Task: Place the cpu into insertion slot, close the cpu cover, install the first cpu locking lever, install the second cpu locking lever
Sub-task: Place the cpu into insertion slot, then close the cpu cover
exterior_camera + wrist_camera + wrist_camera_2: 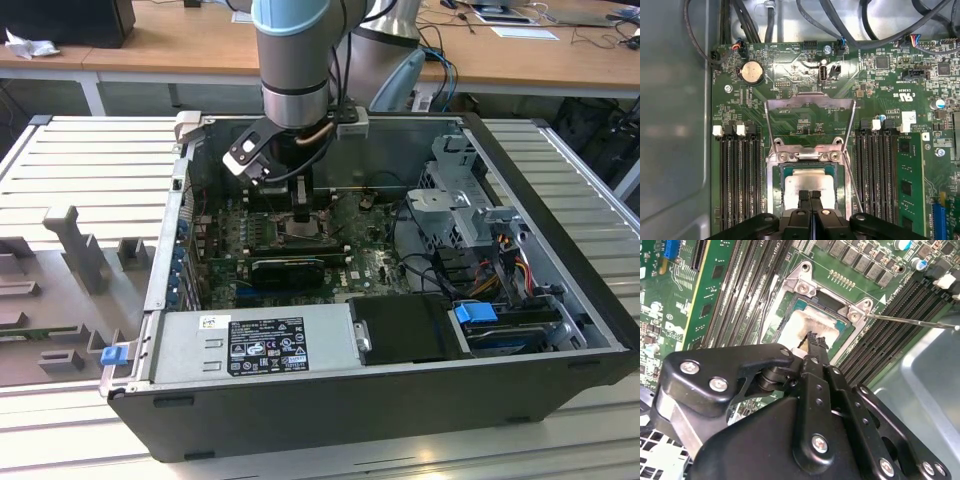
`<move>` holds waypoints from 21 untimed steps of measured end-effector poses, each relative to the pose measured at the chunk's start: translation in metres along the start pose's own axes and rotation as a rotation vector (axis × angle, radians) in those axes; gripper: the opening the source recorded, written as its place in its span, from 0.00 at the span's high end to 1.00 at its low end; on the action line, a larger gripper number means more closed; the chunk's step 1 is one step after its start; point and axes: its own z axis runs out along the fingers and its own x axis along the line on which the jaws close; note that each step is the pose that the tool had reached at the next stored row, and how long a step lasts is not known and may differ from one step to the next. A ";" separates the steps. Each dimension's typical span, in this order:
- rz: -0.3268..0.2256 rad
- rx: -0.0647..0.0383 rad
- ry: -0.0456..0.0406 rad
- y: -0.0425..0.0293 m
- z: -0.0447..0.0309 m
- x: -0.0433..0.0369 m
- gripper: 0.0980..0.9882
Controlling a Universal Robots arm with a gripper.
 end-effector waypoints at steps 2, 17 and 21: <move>0.000 0.000 0.0000 0.0002 -0.0024 0.0000 0.99; 0.001 0.006 0.0077 0.0097 -0.0135 -0.0002 0.99; 0.001 0.006 0.0076 0.0119 -0.0157 -0.0001 0.99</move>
